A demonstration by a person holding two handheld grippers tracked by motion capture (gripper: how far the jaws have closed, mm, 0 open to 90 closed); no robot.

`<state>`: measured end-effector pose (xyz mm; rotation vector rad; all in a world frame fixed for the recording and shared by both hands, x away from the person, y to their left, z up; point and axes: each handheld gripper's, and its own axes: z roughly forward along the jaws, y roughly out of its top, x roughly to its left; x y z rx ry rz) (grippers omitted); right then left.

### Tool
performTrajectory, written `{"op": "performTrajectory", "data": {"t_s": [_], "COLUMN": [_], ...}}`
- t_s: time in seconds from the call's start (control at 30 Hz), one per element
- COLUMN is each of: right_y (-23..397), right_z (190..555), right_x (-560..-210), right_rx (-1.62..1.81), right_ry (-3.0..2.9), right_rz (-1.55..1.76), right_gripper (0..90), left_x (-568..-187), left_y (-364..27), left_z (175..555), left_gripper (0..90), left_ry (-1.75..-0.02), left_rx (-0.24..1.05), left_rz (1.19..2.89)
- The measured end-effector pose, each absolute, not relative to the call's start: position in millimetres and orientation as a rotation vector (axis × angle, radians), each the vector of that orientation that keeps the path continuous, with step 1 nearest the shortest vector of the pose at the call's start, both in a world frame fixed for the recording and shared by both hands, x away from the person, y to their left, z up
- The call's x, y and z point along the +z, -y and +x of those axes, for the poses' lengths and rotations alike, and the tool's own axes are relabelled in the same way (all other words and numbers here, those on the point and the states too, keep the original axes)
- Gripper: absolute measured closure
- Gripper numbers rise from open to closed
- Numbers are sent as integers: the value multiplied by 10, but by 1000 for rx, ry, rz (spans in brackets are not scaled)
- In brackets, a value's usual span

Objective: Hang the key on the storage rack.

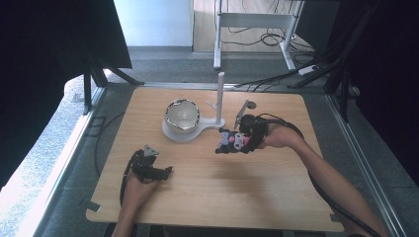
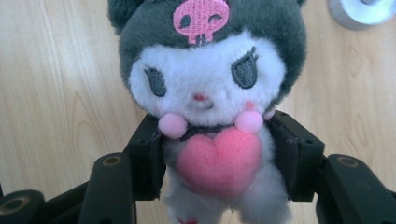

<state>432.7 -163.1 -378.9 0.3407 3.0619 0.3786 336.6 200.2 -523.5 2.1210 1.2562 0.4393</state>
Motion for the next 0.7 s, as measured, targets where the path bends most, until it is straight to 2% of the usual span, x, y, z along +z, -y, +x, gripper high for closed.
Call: {"op": "performTrajectory", "data": {"t_s": [0.7], "right_y": [2041], "right_z": [4604], "right_x": [-3343], "right_rx": [463], "right_ry": [-2982], "right_rz": [552], "right_gripper": [432], "left_x": [-5235], "left_y": [-2003], "left_z": [3366], "left_gripper": [0], "left_ry": [-1256], "left_rx": [439], "left_rz": [2122]}}
